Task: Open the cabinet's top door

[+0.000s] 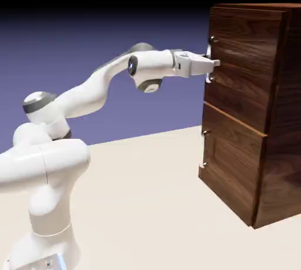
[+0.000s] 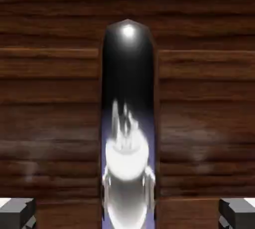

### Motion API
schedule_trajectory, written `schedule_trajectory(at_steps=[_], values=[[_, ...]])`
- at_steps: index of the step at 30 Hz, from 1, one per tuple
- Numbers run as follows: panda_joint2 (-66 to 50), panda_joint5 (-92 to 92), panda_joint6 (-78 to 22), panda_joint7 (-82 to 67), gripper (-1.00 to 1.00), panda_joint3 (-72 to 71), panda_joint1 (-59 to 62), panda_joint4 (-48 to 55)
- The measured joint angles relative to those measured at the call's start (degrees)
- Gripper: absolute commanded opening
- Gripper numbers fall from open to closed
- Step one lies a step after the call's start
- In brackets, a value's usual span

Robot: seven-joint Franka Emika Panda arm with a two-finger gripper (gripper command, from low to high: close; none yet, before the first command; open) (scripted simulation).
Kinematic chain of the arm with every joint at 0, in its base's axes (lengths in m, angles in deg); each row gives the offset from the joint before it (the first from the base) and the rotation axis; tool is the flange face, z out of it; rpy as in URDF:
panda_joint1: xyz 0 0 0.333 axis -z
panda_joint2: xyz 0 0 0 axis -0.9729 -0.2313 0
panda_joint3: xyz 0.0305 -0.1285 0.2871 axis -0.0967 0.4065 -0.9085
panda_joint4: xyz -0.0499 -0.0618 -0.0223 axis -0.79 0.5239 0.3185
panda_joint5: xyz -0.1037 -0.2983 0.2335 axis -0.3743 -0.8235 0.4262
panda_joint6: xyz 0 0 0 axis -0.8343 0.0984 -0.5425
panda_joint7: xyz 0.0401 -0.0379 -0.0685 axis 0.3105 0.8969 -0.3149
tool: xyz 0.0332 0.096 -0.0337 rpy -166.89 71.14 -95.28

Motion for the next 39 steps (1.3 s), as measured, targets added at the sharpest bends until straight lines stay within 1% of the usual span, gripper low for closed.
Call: schedule_trajectory(at_steps=[5, 11, 20, 30, 39], values=[[-0.61, 6.66, -11.98, -9.10, -1.00, 2.87, -5.39, -10.36], [0.91, 9.35, -26.93, -17.44, -1.00, 7.03, -9.83, -21.12], [6.12, 6.28, -49.37, -26.76, -1.00, 15.33, -10.35, -31.64], [15.84, -3.04, -74.29, -36.08, -1.00, 24.72, -2.79, -35.37], [29.23, -15.65, -96.72, -46.94, -1.00, 28.76, 10.05, -31.22]])
